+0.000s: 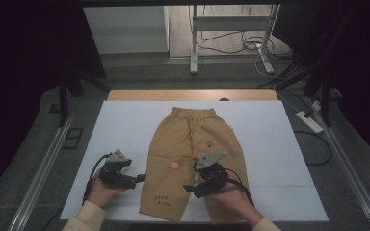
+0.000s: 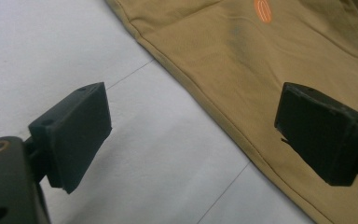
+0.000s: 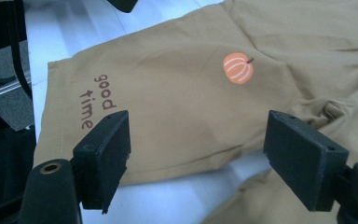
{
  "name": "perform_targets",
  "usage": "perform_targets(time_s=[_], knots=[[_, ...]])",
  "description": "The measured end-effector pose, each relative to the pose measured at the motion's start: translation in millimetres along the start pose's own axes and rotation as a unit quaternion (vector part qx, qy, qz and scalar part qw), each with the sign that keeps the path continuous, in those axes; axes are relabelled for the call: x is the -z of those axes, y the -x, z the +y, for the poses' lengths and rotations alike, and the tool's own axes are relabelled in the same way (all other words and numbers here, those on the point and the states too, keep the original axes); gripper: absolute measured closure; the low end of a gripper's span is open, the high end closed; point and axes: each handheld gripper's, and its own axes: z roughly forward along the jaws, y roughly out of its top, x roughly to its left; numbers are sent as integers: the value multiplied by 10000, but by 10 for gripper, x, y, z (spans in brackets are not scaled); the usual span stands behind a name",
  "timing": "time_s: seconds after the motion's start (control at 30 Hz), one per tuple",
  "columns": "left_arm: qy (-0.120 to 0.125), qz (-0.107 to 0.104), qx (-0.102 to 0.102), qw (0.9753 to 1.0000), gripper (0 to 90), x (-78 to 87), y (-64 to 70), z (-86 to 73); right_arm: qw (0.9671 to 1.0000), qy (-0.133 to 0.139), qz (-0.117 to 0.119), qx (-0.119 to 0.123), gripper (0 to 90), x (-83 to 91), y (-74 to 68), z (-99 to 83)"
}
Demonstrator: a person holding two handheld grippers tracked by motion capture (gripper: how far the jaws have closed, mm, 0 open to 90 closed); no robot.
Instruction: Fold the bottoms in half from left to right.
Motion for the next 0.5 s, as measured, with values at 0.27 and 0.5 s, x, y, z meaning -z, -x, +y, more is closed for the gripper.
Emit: perform_targets(time_s=[0.27,0.5], knots=[[7,1,0,10000,106,1,-2,1,9999,0,99,58,231,-68,-54,60],[31,25,13,10000,106,7,-2,3,9997,1,208,108,235,-136,-110,108]])
